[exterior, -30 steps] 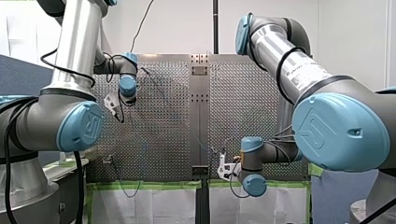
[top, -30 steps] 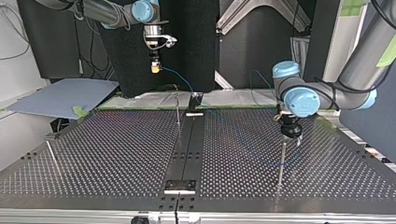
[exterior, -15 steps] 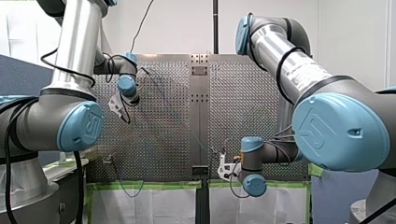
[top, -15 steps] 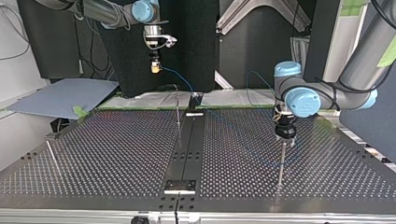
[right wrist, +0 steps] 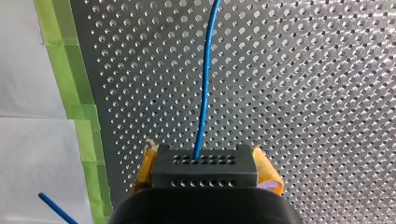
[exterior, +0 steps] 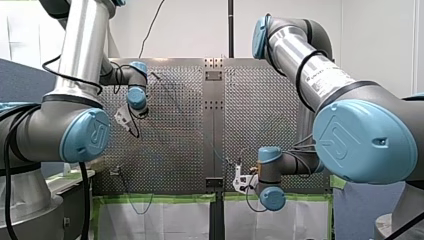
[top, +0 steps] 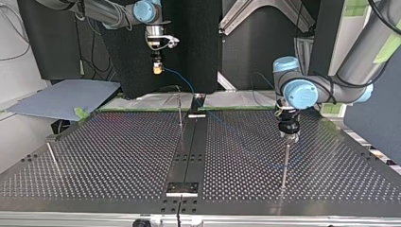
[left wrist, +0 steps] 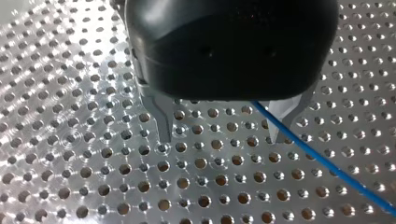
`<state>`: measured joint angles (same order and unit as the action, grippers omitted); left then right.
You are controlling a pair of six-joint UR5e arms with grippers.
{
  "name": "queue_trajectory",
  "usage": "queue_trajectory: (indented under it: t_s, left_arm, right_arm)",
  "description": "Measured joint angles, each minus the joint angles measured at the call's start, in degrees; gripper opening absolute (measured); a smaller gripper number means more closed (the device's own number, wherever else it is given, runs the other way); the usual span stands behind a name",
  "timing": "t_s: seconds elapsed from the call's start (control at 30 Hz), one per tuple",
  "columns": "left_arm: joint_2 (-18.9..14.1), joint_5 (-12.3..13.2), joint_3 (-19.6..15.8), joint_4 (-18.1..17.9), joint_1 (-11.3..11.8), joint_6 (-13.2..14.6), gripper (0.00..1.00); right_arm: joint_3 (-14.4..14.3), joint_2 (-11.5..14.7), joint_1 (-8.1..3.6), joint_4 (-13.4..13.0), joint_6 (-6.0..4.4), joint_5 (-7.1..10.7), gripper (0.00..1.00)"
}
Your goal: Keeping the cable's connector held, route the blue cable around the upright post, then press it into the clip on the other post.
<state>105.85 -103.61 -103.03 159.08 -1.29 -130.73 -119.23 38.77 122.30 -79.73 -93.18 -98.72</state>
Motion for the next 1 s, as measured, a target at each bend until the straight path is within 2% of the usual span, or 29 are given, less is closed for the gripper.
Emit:
queue_trajectory:
  t_s: [0.33,0.53,0.77,1.0]
  left_arm:
    - [0.00,-1.76,-1.53,-5.28,-0.43,1.15,1.00]
    - [0.00,-4.67,-1.81,-8.65,-1.18,4.12,1.00]
    - [0.00,-9.03,-3.91,-12.86,-2.53,8.49,1.00]
    - [-0.01,-13.13,-4.79,-14.06,-4.14,12.60,1.00]
  right_arm:
    - [0.00,0.00,0.00,-0.02,-0.06,0.04,0.00]
    - [-0.02,0.00,0.00,-0.08,-0.08,0.10,0.00]
    - [-0.02,0.03,0.00,-0.14,-0.19,0.46,0.00]
    - [0.00,0.03,0.00,-0.24,-0.26,0.58,0.00]
